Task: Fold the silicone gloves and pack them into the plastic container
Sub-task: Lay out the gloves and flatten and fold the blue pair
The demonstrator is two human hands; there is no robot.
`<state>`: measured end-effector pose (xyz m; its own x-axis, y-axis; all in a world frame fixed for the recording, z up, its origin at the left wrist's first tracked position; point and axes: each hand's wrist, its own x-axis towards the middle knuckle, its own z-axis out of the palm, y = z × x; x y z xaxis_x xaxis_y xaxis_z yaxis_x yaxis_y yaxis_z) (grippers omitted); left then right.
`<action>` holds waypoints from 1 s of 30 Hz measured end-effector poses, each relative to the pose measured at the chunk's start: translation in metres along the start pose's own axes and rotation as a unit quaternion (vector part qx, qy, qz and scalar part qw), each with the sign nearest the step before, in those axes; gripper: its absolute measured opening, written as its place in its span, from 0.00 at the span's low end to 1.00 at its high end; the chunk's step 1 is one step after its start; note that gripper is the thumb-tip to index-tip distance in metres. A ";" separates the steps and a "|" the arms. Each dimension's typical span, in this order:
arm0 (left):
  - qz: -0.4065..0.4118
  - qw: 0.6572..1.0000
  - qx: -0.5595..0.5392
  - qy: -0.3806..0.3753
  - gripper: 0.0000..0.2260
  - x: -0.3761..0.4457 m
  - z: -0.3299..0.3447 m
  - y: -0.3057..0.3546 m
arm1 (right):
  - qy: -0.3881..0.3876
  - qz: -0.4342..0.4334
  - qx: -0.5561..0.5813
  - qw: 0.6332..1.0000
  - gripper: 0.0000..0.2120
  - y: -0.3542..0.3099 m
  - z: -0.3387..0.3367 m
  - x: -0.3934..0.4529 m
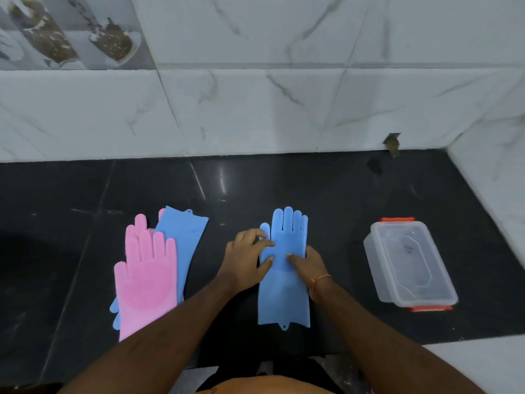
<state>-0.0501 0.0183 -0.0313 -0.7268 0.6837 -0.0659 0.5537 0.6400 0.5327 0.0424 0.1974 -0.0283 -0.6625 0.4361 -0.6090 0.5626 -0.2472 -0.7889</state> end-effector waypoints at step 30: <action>-0.022 0.979 0.148 -0.137 0.47 0.040 0.090 0.056 | 0.065 -0.310 -0.572 0.757 0.31 0.055 -0.083 0.046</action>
<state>-0.0120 0.1132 -0.0795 -0.6383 0.6962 -0.3283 0.6480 0.7163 0.2589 0.0840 0.2759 -0.0933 -0.9618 0.2620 -0.0793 0.2737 0.9175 -0.2885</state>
